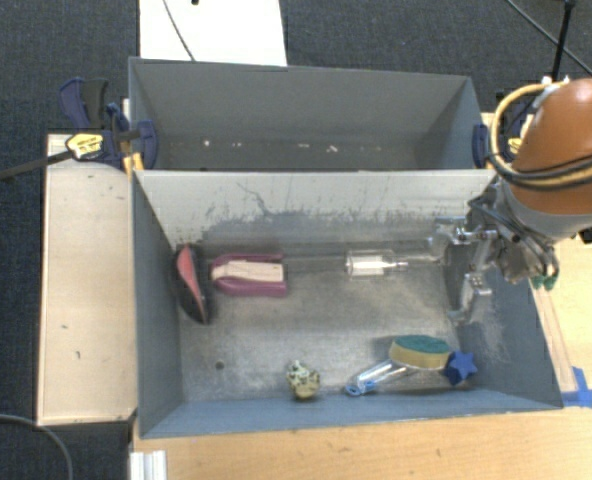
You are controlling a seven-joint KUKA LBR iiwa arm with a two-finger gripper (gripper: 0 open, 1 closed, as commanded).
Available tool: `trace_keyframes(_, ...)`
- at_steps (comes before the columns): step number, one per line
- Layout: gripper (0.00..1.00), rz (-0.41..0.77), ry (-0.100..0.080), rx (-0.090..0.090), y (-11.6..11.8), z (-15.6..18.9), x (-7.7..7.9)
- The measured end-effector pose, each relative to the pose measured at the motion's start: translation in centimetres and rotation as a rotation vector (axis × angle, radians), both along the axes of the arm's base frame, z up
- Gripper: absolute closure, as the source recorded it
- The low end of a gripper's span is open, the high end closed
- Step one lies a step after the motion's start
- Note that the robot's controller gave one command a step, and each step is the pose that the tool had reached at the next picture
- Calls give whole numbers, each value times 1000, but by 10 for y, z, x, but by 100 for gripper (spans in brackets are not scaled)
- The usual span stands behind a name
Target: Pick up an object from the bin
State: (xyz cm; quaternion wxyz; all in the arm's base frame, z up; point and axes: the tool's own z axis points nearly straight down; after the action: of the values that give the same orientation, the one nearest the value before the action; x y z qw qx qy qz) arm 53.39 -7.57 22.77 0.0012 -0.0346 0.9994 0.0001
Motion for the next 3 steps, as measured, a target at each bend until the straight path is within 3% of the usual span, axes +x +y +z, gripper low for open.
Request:
trace_keyframes(1,0,262,7,1,-26,-97,-46)
trace_keyframes(2,0,207,-12,-1,-18,-158,-52)
trace_keyframes(3,100,212,-5,-1,-19,-157,-54)
